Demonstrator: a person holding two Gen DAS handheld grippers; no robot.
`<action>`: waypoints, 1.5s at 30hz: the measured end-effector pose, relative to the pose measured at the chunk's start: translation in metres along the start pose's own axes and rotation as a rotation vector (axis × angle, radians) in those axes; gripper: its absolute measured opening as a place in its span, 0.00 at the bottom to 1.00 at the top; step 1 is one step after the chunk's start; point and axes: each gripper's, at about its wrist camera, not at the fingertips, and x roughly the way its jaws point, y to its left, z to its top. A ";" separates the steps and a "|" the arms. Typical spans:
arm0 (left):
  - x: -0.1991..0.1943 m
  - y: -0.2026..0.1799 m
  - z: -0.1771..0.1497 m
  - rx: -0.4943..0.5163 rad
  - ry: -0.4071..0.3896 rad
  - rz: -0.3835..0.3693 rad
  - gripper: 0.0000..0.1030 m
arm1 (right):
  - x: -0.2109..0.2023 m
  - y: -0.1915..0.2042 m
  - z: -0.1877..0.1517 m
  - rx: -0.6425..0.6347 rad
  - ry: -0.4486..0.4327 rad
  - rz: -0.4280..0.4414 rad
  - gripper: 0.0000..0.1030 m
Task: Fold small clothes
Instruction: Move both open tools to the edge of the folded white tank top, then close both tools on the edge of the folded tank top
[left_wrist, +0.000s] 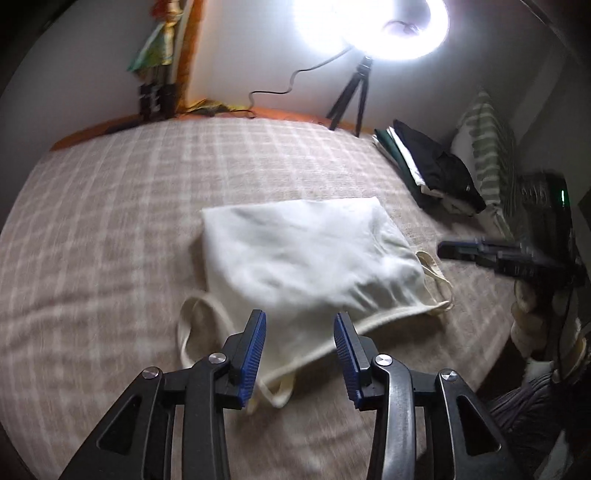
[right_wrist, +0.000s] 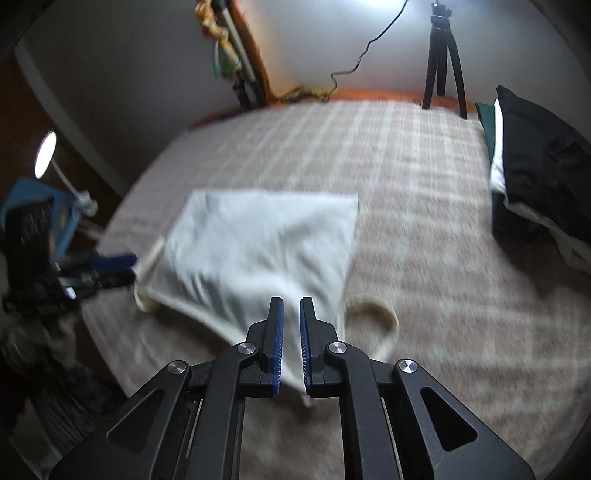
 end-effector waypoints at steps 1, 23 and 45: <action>0.009 0.001 0.002 -0.001 0.021 0.012 0.38 | 0.004 -0.001 0.004 0.019 -0.005 0.011 0.07; 0.005 -0.004 0.000 -0.021 -0.037 0.015 0.35 | 0.029 0.023 0.037 0.017 -0.049 -0.001 0.15; 0.008 0.064 -0.029 -0.317 -0.037 -0.094 0.66 | 0.017 -0.064 0.009 0.319 -0.005 0.111 0.40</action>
